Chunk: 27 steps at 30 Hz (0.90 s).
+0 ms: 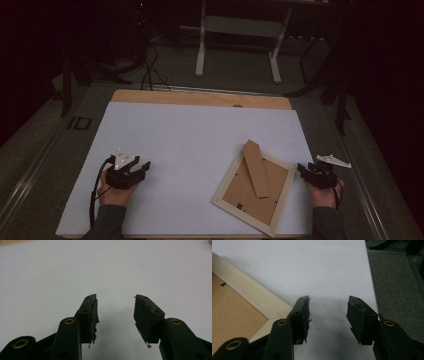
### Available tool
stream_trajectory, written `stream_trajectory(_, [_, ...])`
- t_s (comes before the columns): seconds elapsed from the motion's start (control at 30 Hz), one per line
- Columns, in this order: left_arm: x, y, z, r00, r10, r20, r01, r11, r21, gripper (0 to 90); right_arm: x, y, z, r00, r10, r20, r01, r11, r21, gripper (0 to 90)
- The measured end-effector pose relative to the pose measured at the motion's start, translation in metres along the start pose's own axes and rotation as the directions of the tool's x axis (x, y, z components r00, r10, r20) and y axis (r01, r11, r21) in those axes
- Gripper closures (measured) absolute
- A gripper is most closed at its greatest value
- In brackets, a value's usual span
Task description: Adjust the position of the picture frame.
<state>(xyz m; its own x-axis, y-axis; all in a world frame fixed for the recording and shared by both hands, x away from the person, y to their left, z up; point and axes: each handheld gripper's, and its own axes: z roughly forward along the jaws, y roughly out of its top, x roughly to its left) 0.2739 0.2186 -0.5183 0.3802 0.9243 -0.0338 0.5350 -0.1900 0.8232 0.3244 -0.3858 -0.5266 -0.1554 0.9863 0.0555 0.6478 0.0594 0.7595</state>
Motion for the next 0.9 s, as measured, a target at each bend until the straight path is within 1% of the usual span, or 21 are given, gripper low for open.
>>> stream_trajectory(0.03, [0.002,-0.001,-0.003,0.9999,-0.016,-0.003,0.016,0.9999,-0.004,52.9,0.001,0.000,0.000,1.0000,0.002,-0.006,-0.002,1.000,0.003,52.3])
stream_trajectory(0.07, [0.004,-0.002,-0.005,0.9993,-0.036,0.004,0.036,0.9993,-0.013,52.8,0.002,0.000,-0.001,1.0000,-0.004,-0.005,0.004,1.000,0.005,52.3])
stream_trajectory(0.1, [0.006,-0.002,-0.007,0.9988,-0.047,0.012,0.048,0.9987,-0.018,53.0,0.003,0.000,-0.003,0.9999,-0.009,-0.007,0.009,1.000,0.004,52.2])
stream_trajectory(0.17, [0.006,-0.002,-0.009,0.9986,-0.050,0.016,0.051,0.9985,-0.022,53.4,0.006,0.001,-0.006,0.9998,-0.017,-0.010,0.017,1.000,-0.002,51.3])
stream_trajectory(0.2, [0.006,-0.002,-0.010,0.9990,-0.043,0.016,0.043,0.9990,-0.014,53.4,0.007,0.001,-0.008,0.9999,-0.013,-0.011,0.013,1.000,-0.006,51.0])
stream_trajectory(0.27, [-0.001,-0.005,-0.010,0.9998,0.010,0.016,-0.010,0.9998,0.018,53.4,0.012,0.002,-0.013,0.9999,-0.006,-0.016,0.006,1.000,-0.021,50.9])
stream_trajectory(0.33, [-0.006,-0.008,-0.012,0.9977,0.068,0.006,-0.068,0.9963,0.053,53.6,0.015,0.000,-0.016,0.9997,-0.012,-0.021,0.012,1.000,-0.018,51.3])
stream_trajectory(0.37, [-0.007,-0.011,-0.014,0.9971,0.075,0.013,-0.075,0.9959,0.051,54.5,0.016,-0.002,-0.017,0.9995,-0.007,-0.031,0.006,1.000,-0.014,51.6])
stream_trajectory(0.4, [-0.008,-0.013,-0.015,0.9972,0.070,0.026,-0.071,0.9960,0.053,56.0,0.017,-0.004,-0.019,0.9991,0.000,-0.043,0.000,1.000,-0.007,52.7])
stream_trajectory(0.5, [-0.006,-0.014,-0.017,0.9982,0.059,0.015,-0.059,0.9968,0.054,56.8,0.019,-0.010,-0.023,0.9978,0.005,-0.066,-0.004,1.000,0.011,58.4])
stream_trajectory(0.53, [-0.004,-0.014,-0.017,0.9987,0.049,0.017,-0.050,0.9974,0.052,57.3,0.020,-0.012,-0.025,0.9976,0.001,-0.069,0.000,1.000,0.016,60.4])
stream_trajectory(0.57, [-0.001,-0.013,-0.016,0.9997,0.020,0.014,-0.021,0.9990,0.040,57.6,0.021,-0.014,-0.026,0.9973,-0.003,-0.073,0.004,1.000,0.018,63.2])
stream_trajectory(0.6, [-0.001,-0.013,-0.016,0.9997,0.020,0.014,-0.021,0.9990,0.040,57.6,0.021,-0.015,-0.027,0.9970,-0.004,-0.077,0.006,1.000,0.025,66.0])
stream_trajectory(0.63, [0.000,-0.011,-0.015,0.9999,0.012,0.009,-0.012,0.9992,0.037,57.6,0.022,-0.016,-0.027,0.9970,-0.004,-0.077,0.006,0.999,0.032,70.3])
stream_trajectory(0.73, [0.001,-0.010,-0.011,1.0000,0.009,0.003,-0.010,0.9991,0.043,57.5,0.024,-0.017,-0.025,0.9972,-0.007,-0.075,0.011,0.998,0.056,82.7])
stream_trajectory(0.8, [0.001,-0.010,-0.009,0.9999,0.012,0.004,-0.012,0.9985,0.053,57.5,0.027,-0.018,-0.023,0.9965,-0.011,-0.082,0.017,0.997,0.076,88.2])
stream_trajectory(0.83, [0.001,-0.010,-0.009,0.9999,0.010,0.007,-0.010,0.9984,0.056,57.5,0.028,-0.018,-0.022,0.9962,-0.016,-0.085,0.023,0.996,0.085,90.0])
stream_trajectory(0.9, [0.001,-0.009,-0.008,0.9998,0.013,0.013,-0.014,0.9982,0.059,58.1,0.030,-0.018,-0.021,0.9970,-0.021,-0.074,0.028,0.995,0.091,90.0])
